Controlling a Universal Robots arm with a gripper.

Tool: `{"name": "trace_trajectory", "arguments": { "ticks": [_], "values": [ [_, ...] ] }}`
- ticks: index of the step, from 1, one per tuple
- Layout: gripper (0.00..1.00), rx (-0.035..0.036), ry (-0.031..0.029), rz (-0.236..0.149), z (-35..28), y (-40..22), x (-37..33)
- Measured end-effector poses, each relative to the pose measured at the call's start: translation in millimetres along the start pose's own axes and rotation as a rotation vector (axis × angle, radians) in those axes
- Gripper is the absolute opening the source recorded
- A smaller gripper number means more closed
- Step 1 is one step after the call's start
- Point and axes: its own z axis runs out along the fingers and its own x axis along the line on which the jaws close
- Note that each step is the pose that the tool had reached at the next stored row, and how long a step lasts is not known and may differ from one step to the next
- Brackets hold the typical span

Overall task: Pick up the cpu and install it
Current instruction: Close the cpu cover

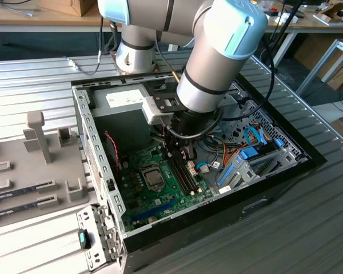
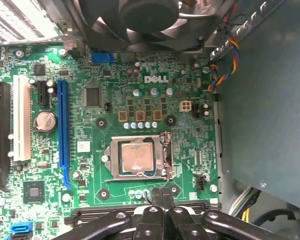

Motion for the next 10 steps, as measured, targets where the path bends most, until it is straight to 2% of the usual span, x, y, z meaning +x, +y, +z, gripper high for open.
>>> {"name": "trace_trajectory", "arguments": {
  "ticks": [2, 5, 10],
  "values": [
    [0.11, -0.0001, 0.0000, 0.000, 0.0, 0.0, 2.8],
    [0.11, 0.0000, -0.0001, 0.000, 1.3, -0.4, 11.6],
    [0.11, 0.0001, -0.0001, 0.000, 3.1, -0.7, 15.8]
  ]
}}
